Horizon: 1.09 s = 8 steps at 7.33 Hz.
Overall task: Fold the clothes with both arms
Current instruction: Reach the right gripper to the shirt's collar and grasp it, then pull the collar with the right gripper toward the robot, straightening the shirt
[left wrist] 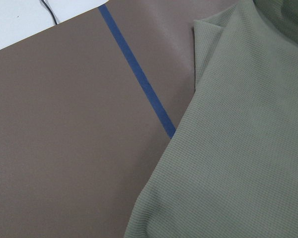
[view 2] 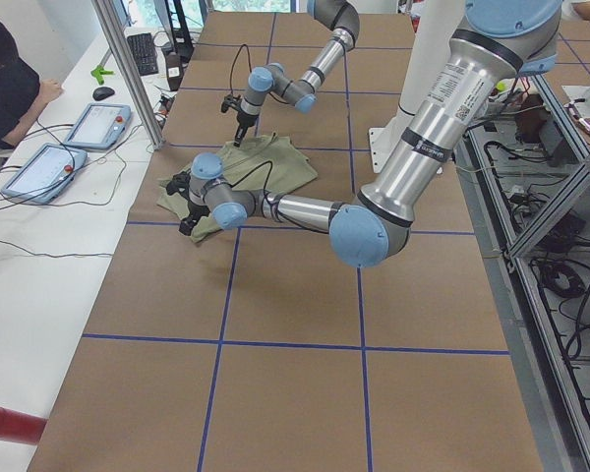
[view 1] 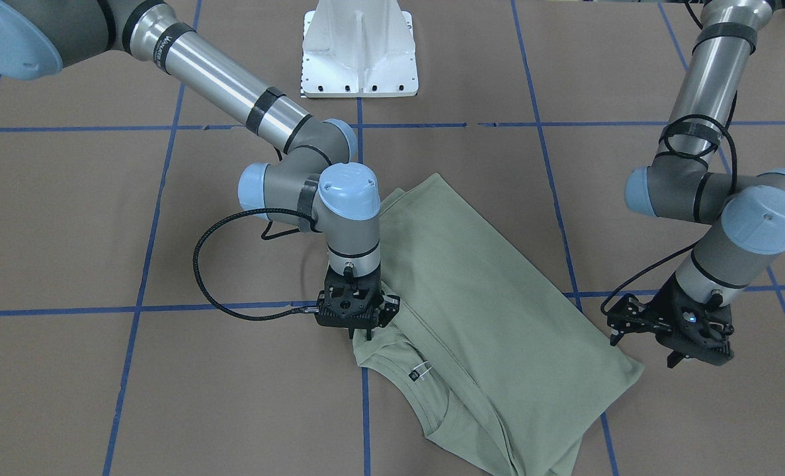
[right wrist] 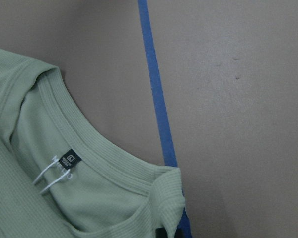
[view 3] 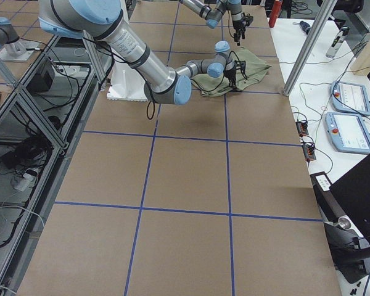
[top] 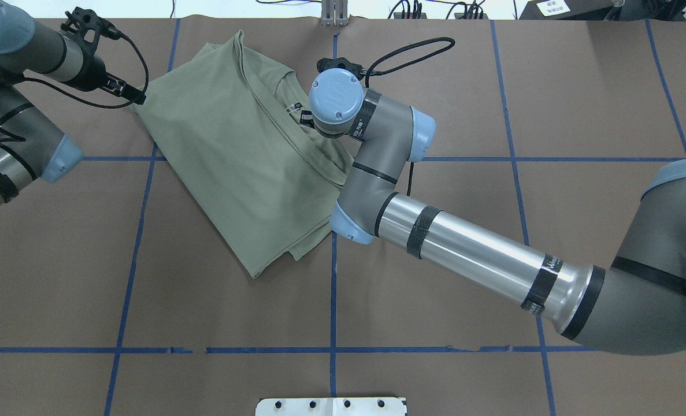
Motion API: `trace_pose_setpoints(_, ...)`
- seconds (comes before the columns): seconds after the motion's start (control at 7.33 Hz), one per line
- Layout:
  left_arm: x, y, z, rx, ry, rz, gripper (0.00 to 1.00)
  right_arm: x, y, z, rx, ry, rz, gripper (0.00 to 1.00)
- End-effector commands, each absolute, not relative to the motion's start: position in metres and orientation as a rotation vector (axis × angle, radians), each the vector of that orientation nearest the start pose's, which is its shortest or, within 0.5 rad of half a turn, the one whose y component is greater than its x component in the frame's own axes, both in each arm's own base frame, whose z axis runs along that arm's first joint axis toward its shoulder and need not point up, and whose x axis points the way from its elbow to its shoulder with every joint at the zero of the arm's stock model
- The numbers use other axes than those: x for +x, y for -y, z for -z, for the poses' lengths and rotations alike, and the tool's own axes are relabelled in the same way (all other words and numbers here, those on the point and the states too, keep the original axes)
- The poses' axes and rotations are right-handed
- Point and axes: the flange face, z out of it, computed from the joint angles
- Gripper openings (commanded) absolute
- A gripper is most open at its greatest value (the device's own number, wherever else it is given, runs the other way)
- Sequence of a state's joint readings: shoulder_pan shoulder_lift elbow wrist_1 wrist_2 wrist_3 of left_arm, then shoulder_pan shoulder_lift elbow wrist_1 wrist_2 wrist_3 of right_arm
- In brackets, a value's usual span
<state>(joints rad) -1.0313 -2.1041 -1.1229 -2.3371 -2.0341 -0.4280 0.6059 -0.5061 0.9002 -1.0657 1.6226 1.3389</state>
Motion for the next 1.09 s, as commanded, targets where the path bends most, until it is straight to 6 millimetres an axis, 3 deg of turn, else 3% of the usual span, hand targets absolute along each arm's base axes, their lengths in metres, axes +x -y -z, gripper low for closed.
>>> trace_pose_setpoints(0.0,0.303,0.68,-0.479,0.539,-0.775,-0.299,1.0,-0.636,0.594,-0.184,0.309,0.897,-0.333,0.0)
trace_pose_setpoints(0.14,0.305,0.679,-0.479,0.538,-0.776,-0.302,1.0,-0.618,0.579,-0.183,0.283,0.907,-0.352,0.0)
trace_pose_setpoints(0.41,0.305,0.68,-0.478,0.54,-0.776,-0.304,1.0,-0.592,0.515,-0.189,0.237,0.877,-0.34,0.0)
trace_pose_setpoints(0.68,0.305,0.68,-0.478,0.539,-0.777,-0.304,1.0,-0.56,0.439,-0.23,0.221,0.894,-0.396,0.0)
trace_pose_setpoints(0.82,0.305,0.679,-0.477,0.541,-0.778,-0.305,1.0,-0.545,0.404,-0.239,0.236,0.86,-0.382,0.0)
trace_pose_setpoints(0.95,0.305,0.68,-0.478,0.539,-0.777,-0.304,1.0,-0.52,0.378,-0.23,0.235,0.829,-0.375,0.0)
